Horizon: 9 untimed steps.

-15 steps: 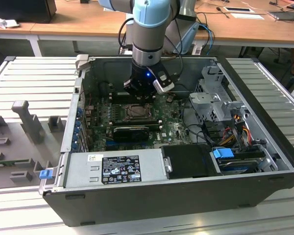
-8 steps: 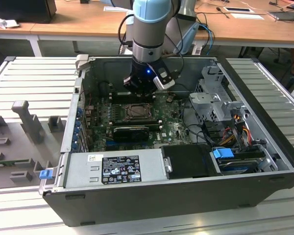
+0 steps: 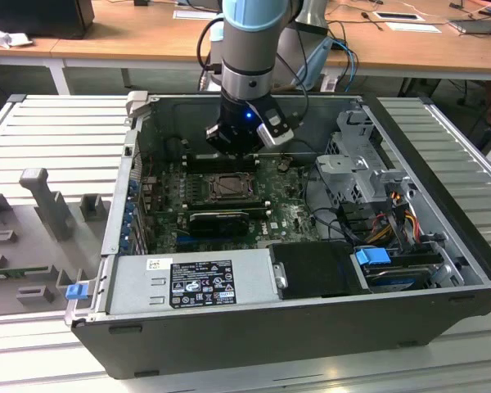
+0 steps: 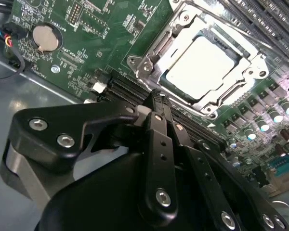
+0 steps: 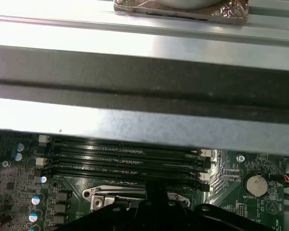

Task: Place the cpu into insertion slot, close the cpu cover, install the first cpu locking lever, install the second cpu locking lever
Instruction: 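Install the first cpu locking lever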

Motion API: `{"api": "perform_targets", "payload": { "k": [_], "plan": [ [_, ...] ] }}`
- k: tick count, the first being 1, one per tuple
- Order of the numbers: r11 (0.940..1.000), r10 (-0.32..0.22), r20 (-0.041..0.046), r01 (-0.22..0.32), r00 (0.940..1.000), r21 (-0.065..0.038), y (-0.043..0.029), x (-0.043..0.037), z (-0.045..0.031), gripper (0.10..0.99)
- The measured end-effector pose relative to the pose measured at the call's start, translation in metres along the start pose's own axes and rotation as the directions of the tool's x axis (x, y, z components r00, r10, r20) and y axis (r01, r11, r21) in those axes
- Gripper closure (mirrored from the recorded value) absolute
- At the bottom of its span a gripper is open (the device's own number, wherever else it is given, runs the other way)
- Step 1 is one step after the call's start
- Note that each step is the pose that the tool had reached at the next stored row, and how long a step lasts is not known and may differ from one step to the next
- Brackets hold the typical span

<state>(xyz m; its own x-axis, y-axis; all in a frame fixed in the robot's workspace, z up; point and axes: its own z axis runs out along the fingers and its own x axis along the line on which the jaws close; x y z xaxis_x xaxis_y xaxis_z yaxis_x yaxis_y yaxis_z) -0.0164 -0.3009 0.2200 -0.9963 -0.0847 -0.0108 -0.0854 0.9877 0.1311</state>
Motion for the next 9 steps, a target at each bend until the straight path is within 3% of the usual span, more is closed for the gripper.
{"api": "perform_targets", "payload": {
  "k": [9],
  "plan": [
    [1.0000,0.000,0.0000,0.000,1.0000,0.000,-0.0037,0.0004,-0.0005,0.980]
  ]
}}
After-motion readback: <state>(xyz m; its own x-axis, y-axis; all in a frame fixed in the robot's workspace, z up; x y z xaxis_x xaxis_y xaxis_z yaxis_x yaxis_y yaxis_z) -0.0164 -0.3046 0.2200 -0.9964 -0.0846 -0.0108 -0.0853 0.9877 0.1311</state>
